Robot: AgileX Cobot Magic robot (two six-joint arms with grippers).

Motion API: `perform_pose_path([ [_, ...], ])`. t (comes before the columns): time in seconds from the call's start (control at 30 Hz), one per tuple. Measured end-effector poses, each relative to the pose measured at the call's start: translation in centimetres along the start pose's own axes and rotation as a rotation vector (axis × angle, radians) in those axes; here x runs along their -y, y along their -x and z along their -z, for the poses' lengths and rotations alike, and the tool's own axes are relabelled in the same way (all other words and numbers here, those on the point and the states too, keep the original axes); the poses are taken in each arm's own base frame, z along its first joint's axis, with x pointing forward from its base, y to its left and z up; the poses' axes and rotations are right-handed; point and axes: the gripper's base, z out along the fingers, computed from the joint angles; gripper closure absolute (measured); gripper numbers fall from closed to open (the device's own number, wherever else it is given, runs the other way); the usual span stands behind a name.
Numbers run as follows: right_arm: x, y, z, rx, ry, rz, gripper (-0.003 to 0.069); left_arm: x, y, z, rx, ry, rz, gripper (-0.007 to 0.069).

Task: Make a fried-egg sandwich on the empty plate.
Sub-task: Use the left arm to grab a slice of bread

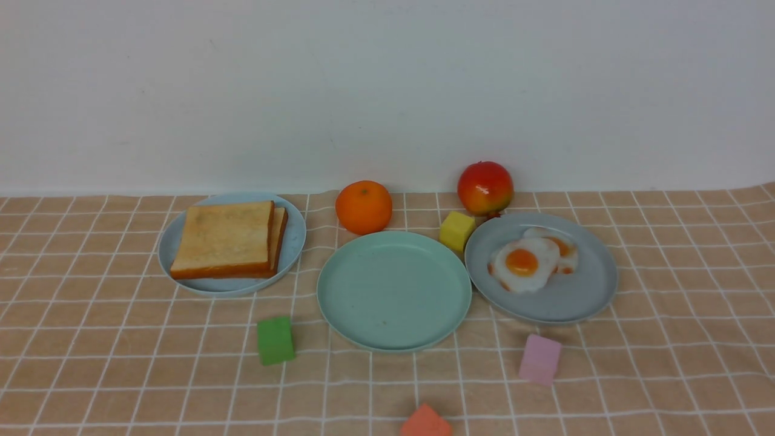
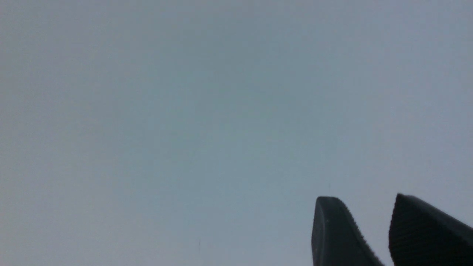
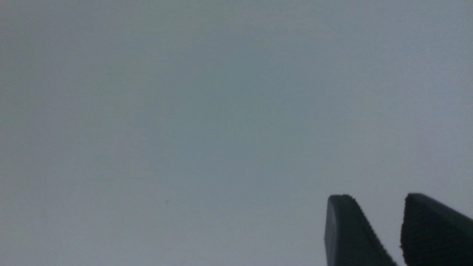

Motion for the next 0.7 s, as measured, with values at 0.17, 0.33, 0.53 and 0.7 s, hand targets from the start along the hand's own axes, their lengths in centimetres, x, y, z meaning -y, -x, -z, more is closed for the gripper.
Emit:
perform_pose_path([
  [0.17, -1.8, 5.5, -4.5, -0.010, -0.007, -0.004, 0.0418, 2.4, 7.1, -4.0, 0.142, 0.020, 0.037, 0.0386],
  [0.33, -3.4, 10.3, -10.8, -0.118, -0.052, -0.008, 0.0418, 5.6, 13.2, -10.3, 0.031, 0.022, 0.118, 0.0386],
  [0.53, -2.8, 8.9, -15.5, -0.421, -0.179, -0.055, 0.0418, 6.1, 10.8, -16.7, -0.441, 0.103, 0.084, 0.0386],
  [0.7, -0.7, 3.3, -16.8, -0.768, -0.310, -0.021, 0.0418, 2.2, 1.7, -20.3, -0.887, 0.255, -0.049, 0.0386],
])
